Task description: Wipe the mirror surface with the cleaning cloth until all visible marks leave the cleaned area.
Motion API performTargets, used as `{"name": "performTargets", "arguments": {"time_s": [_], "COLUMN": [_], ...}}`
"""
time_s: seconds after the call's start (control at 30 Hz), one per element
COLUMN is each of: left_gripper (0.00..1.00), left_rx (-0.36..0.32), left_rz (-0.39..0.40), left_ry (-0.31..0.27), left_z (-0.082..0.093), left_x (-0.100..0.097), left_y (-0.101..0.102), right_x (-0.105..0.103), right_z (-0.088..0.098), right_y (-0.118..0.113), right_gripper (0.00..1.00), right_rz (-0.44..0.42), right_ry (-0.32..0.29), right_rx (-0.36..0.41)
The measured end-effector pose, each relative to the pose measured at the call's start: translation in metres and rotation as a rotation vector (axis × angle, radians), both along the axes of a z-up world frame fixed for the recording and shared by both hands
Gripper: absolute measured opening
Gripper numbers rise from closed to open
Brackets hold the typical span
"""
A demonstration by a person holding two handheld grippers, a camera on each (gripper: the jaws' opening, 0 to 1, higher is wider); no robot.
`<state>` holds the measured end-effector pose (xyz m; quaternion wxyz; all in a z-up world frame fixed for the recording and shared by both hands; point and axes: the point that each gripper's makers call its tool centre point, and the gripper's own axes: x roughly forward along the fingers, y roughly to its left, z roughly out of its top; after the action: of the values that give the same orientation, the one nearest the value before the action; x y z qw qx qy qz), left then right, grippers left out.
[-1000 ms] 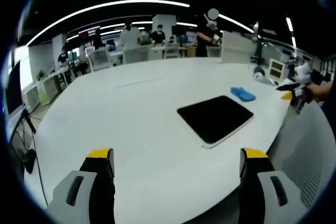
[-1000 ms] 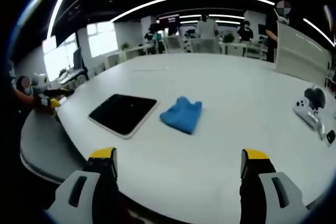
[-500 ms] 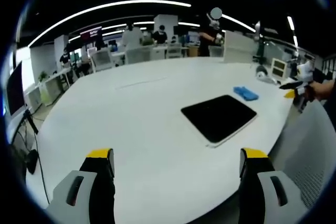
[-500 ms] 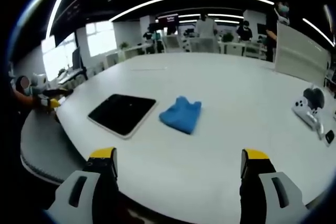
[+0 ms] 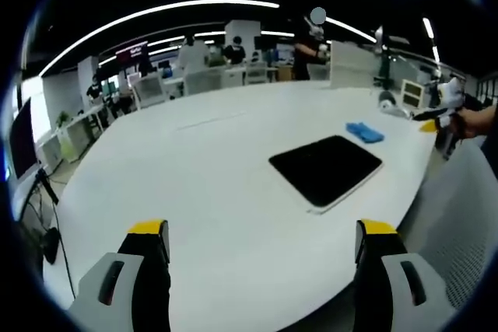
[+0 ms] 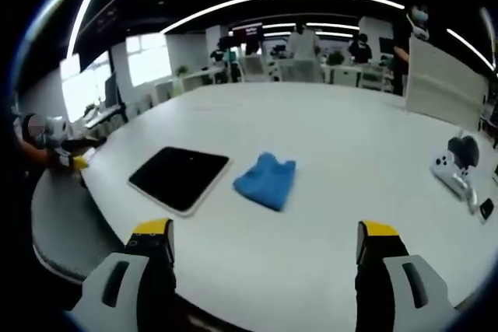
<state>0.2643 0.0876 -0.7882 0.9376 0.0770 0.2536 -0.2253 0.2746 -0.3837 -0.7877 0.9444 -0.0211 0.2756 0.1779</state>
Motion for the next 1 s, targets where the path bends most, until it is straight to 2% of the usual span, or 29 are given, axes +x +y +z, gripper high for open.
{"name": "performTargets", "arguments": {"time_s": [0.23,0.4,0.53,0.73,0.9,1.0], "left_gripper": [0.99,0.99,0.99,0.99,0.97,0.95], "left_rx": [0.016,0.022,0.030,0.040,0.045,0.049], "left_rz": [-0.012,-0.010,-0.004,0.006,0.011,0.014], "left_ry": [0.004,0.010,0.010,0.000,0.004,0.006], "left_z": [-0.002,-0.004,-0.005,-0.004,-0.005,-0.006], "left_x": [-0.001,-0.001,-0.001,0.001,0.000,0.001], "left_y": [-0.001,0.000,0.001,0.005,0.006,0.007], "right_x": [0.031,0.060,0.082,0.107,0.117,0.120], "right_z": [0.015,0.026,0.030,0.020,0.003,-0.007], "right_y": [0.005,0.018,0.031,0.038,0.038,0.038], "right_gripper": [0.95,0.93,0.90,0.81,0.69,0.63], "right_rz": [-0.002,-0.010,0.004,-0.024,-0.044,-0.034], "right_ry": [-0.042,-0.071,-0.083,-0.077,-0.056,-0.045], "right_rx": [-0.002,0.032,0.022,0.002,-0.001,-0.039]}}
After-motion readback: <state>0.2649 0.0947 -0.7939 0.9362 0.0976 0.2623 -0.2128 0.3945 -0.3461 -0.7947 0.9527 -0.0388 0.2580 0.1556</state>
